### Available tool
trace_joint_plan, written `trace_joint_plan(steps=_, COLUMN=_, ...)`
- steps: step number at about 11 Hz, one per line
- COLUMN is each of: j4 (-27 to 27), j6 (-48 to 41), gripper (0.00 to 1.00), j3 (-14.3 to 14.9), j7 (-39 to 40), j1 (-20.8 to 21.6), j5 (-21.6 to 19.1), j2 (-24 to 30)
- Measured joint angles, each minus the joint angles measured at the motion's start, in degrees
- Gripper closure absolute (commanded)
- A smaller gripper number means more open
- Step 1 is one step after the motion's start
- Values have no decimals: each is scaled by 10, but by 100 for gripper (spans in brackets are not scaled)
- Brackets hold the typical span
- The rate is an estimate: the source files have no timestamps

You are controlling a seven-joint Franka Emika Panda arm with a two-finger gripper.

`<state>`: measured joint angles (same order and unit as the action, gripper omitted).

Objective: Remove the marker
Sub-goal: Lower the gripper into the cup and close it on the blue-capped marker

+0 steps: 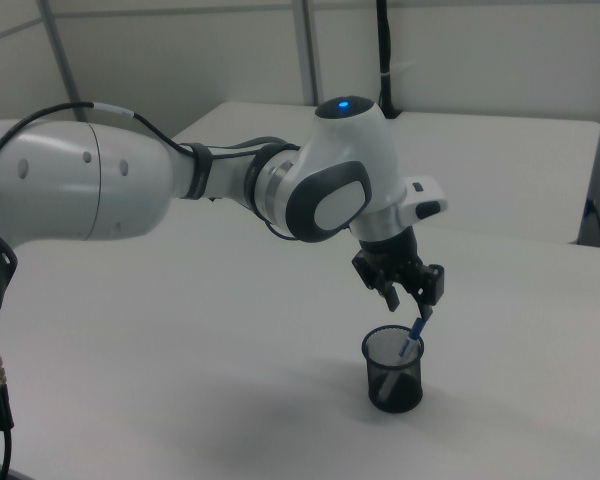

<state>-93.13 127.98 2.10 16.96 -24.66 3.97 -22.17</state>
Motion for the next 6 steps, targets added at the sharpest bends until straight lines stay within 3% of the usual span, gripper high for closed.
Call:
trace_joint_plan(steps=3, j4=0, j6=2, gripper=27, j3=5, j7=17, j1=-8, j5=0, j2=0)
trace_joint_plan(steps=4, j4=0, j6=4, gripper=12, j3=7, j7=17, j1=-10, j5=0, j2=0)
trace_joint_plan(steps=6, j4=0, j6=11, gripper=18, j3=10, j7=-1, j1=-14, j5=-1, j2=1)
